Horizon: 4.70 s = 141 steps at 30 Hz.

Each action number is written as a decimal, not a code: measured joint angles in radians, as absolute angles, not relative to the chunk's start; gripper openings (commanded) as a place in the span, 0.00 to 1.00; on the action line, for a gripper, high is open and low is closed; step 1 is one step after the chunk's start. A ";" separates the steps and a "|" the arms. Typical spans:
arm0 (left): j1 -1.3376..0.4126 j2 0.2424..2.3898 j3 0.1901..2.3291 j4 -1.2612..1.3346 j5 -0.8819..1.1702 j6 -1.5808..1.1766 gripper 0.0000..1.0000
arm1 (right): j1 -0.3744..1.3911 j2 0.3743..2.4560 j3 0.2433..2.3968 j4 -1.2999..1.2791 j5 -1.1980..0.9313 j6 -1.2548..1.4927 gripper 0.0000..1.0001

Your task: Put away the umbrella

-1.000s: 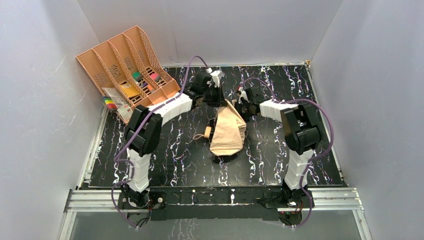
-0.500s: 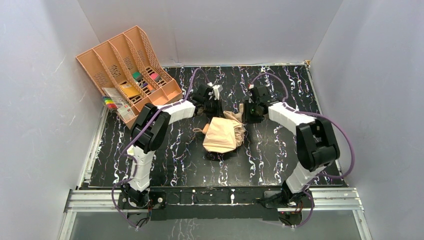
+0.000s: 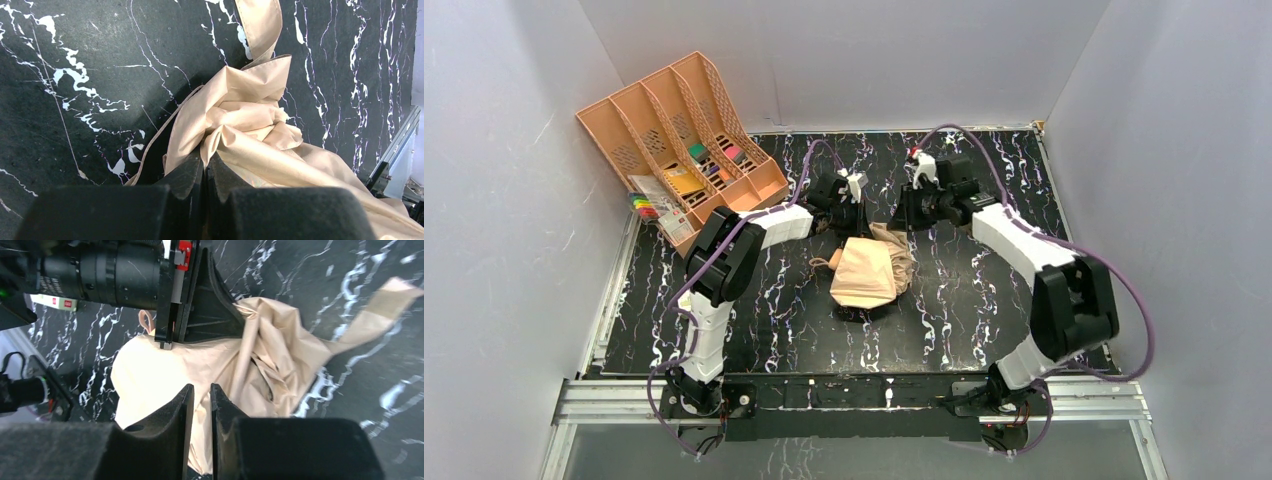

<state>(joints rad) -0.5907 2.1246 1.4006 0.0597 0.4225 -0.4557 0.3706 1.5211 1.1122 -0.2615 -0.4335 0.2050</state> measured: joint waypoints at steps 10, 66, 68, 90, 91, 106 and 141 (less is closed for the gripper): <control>-0.591 2.125 1.399 0.060 0.430 -0.456 0.08 | 0.382 1.757 1.130 -0.213 -0.553 0.263 0.13; -0.643 1.266 0.548 0.295 0.368 -0.621 0.91 | 0.336 2.030 1.250 -0.256 -0.562 0.379 0.01; -0.649 1.262 0.539 0.305 0.359 -0.623 0.91 | 0.326 2.044 1.257 -0.260 -0.587 0.394 0.01; -0.774 1.382 0.528 0.365 0.269 -0.623 0.72 | 0.270 2.125 1.296 -0.274 -0.753 0.442 0.00; -0.774 1.388 0.538 0.366 0.265 -0.622 0.67 | 0.270 2.123 1.293 -0.270 -0.755 0.442 0.00; -0.772 1.575 0.984 0.237 0.228 -0.515 0.47 | 0.269 2.109 1.266 -0.232 -0.755 0.438 0.00; -0.597 1.955 1.266 0.164 0.434 -0.492 0.00 | 0.275 1.727 1.213 -0.358 -0.310 0.243 0.45</control>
